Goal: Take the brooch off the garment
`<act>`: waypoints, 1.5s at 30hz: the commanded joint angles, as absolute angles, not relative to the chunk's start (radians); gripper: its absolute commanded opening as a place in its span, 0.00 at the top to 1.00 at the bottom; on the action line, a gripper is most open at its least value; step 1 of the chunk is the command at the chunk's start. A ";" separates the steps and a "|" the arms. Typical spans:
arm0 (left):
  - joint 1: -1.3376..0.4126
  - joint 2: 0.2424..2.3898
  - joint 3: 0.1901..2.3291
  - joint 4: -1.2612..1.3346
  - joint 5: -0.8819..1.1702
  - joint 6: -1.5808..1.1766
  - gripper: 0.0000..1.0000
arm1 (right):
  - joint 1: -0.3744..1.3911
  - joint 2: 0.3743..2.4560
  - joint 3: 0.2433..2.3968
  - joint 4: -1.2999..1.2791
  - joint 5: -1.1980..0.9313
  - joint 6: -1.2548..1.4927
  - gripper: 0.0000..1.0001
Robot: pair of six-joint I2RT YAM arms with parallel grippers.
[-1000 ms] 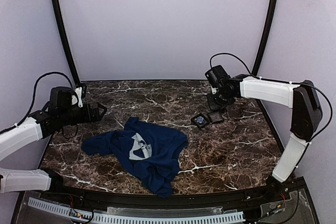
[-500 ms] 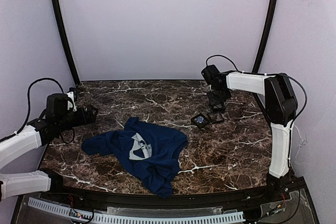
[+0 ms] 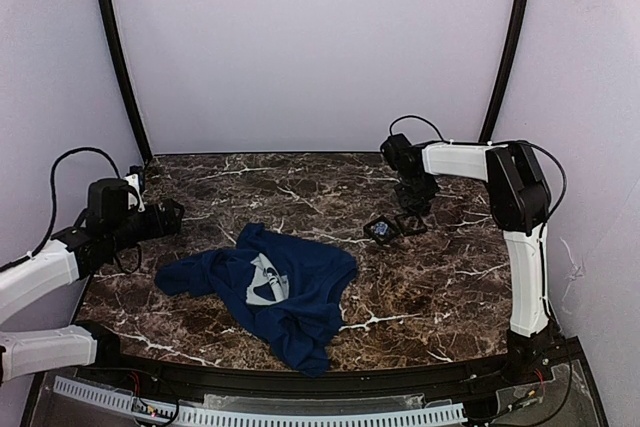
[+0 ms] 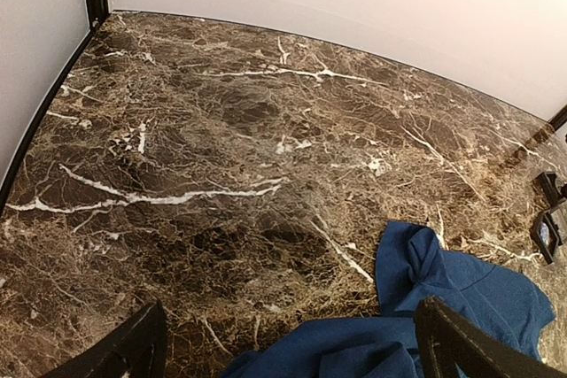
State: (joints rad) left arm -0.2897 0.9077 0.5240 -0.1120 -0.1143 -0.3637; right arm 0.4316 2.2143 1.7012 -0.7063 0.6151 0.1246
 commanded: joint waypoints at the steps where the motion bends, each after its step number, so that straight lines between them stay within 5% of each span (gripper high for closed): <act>1: -0.284 0.917 0.514 -0.100 -0.125 -0.345 0.01 | 0.422 2.210 1.726 -0.716 0.610 0.130 0.65; 18: -0.282 0.966 0.514 -0.041 -0.155 -0.320 0.01 | 0.420 1.961 1.557 -0.556 0.344 0.151 0.02; 33: 0.030 1.149 0.548 0.266 0.095 -0.298 0.01 | 0.246 1.520 0.994 -0.016 0.113 0.210 0.01; 45: 0.042 1.058 0.347 0.549 -0.182 -0.028 0.01 | 0.143 1.098 0.407 0.619 0.096 0.149 0.01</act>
State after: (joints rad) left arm 0.0376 1.1011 0.4316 0.4030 -0.0959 -0.1333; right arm 0.1547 1.1851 0.5396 0.3222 0.0971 0.1780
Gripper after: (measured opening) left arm 0.987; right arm 0.986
